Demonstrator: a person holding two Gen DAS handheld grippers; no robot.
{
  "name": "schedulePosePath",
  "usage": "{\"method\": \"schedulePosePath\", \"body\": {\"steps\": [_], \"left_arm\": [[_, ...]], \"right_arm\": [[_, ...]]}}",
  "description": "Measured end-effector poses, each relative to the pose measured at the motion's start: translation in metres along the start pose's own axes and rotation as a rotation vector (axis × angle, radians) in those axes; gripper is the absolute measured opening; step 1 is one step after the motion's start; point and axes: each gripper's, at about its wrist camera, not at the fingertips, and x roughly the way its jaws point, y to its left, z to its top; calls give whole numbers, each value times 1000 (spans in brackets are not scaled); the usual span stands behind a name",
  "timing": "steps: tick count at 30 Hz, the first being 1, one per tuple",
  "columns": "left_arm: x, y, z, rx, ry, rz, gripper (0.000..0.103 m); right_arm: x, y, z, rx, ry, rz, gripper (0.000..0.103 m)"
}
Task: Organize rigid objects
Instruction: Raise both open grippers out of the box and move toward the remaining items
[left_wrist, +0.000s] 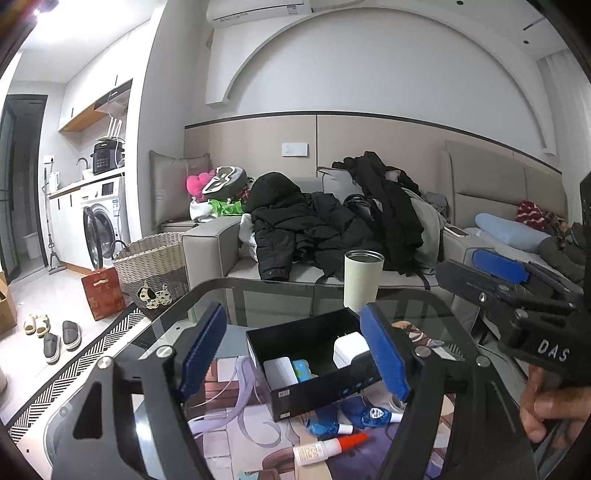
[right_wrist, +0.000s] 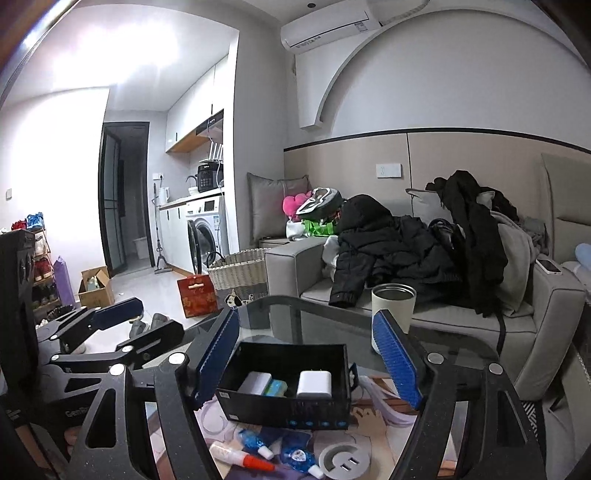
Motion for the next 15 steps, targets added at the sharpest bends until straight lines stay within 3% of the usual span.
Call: {"method": "schedulePosePath", "body": {"steps": [15], "left_arm": [[-2, -8, -2, 13, -11, -4, 76]], "right_arm": [[2, -6, -1, 5, 8, -3, 77]]}}
